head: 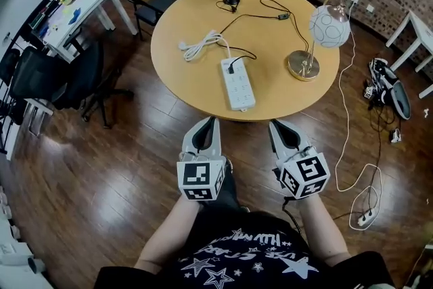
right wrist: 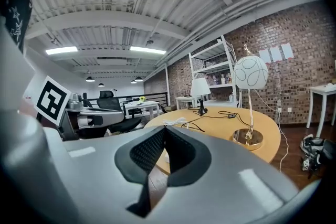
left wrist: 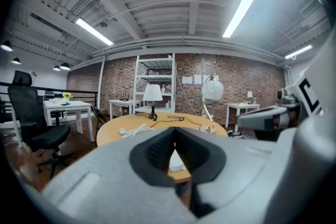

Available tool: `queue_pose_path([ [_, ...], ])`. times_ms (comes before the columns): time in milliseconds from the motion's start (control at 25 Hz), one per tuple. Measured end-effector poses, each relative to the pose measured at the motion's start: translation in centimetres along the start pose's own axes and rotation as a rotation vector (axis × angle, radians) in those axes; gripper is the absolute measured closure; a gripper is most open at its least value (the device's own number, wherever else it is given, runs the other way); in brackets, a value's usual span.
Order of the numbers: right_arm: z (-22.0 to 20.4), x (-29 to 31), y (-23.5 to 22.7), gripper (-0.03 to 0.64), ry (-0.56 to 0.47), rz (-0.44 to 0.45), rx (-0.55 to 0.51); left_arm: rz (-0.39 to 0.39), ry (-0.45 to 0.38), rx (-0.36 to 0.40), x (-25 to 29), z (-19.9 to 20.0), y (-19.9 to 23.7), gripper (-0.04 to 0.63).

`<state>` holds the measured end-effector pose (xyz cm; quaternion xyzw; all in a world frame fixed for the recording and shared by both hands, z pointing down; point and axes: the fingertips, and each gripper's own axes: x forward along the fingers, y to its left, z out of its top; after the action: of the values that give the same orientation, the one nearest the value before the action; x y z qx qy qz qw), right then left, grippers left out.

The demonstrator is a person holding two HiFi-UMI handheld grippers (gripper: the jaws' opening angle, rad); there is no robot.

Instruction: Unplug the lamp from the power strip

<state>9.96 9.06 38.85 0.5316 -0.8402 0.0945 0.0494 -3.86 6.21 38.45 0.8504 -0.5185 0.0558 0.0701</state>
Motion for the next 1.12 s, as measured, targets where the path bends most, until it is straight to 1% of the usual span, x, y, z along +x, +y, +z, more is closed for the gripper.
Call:
queue_pose_path([
  [120, 0.3, 2.0, -1.3, 0.609, 0.007, -0.011, -0.016, -0.034, 0.007, -0.003, 3.3, -0.1, 0.5, 0.591],
  [360, 0.6, 6.6, -4.3, 0.609, 0.018, -0.03, -0.002, -0.108, 0.029, -0.002, 9.6, -0.6, 1.1, 0.591],
  [560, 0.1, 10.4, -5.6, 0.609, 0.058, -0.051, 0.009, -0.166, 0.102, 0.042, 14.0, -3.6, 1.5, 0.591],
  [760, -0.5, 13.8, -6.7, 0.609, 0.086, -0.079, 0.011, -0.262, 0.178, 0.036, 17.0, -6.2, 0.9, 0.591],
  [960, -1.7, 17.0, -7.0, 0.609, 0.127, -0.051, 0.013, -0.322, 0.249, 0.055, 18.6, -8.6, 0.9, 0.591],
  [1040, -2.4, 17.9, -6.9, 0.609, 0.16, -0.03, 0.007, -0.34, 0.278, 0.057, 18.8, -9.7, 0.7, 0.591],
  [1120, -3.4, 18.7, -6.6, 0.609, 0.208, 0.011, 0.008, -0.341, 0.312, 0.055, 19.1, -10.7, 0.7, 0.591],
])
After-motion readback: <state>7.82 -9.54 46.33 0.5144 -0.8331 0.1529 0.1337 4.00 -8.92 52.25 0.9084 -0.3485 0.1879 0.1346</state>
